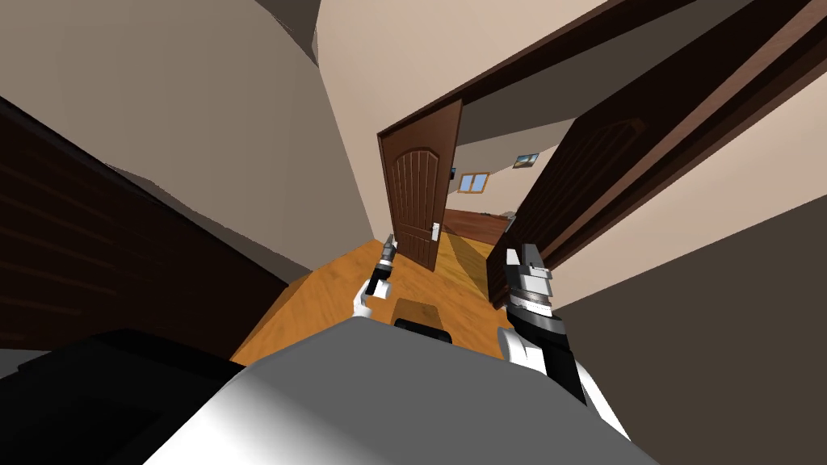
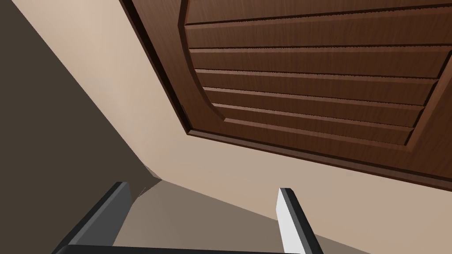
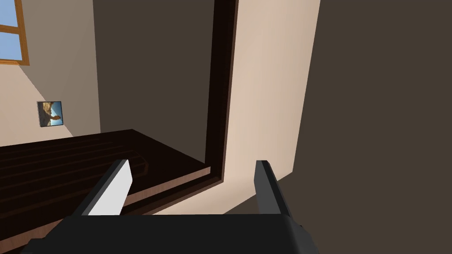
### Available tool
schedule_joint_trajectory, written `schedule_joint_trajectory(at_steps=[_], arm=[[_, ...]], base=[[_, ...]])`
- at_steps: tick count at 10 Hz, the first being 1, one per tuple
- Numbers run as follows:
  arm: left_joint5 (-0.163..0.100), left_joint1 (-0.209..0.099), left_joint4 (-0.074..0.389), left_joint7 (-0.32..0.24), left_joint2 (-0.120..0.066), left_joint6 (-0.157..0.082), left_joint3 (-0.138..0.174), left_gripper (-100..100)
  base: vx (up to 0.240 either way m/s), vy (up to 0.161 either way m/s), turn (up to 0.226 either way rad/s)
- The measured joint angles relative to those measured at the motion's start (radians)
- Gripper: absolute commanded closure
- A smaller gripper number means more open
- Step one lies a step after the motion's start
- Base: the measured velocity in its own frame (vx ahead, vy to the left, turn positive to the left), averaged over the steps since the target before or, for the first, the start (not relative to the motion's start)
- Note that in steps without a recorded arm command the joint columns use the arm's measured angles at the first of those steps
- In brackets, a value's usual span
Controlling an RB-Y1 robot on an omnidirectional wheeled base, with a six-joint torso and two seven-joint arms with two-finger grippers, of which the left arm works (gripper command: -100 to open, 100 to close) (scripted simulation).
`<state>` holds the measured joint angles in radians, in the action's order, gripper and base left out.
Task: Push the door open
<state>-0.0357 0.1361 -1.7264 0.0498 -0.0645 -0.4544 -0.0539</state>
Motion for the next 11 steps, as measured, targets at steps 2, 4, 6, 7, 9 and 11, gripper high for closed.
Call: schedule_joint_trajectory(at_steps=[2,4,6,7,9,11], arm=[[-0.008,-0.036,0.064,-0.007,-0.008,0.0,-0.01,-100],[-0.013,-0.075,0.12,-0.01,-0.01,0.012,-0.021,-100],[-0.018,-0.097,0.162,-0.014,-0.012,0.015,-0.031,-100],[-0.02,-0.109,0.188,-0.016,-0.013,0.012,-0.035,-100],[-0.026,-0.153,0.255,-0.02,-0.015,0.013,-0.044,-100],[-0.033,-0.186,0.321,-0.029,-0.019,0.011,-0.055,-100]], base=[[0.105,0.004,-0.043],[0.1,-0.002,-0.05],[0.052,0.003,-0.015],[0.072,0.002,-0.054],[0.105,-0.001,-0.047],[0.097,-0.005,-0.044]])
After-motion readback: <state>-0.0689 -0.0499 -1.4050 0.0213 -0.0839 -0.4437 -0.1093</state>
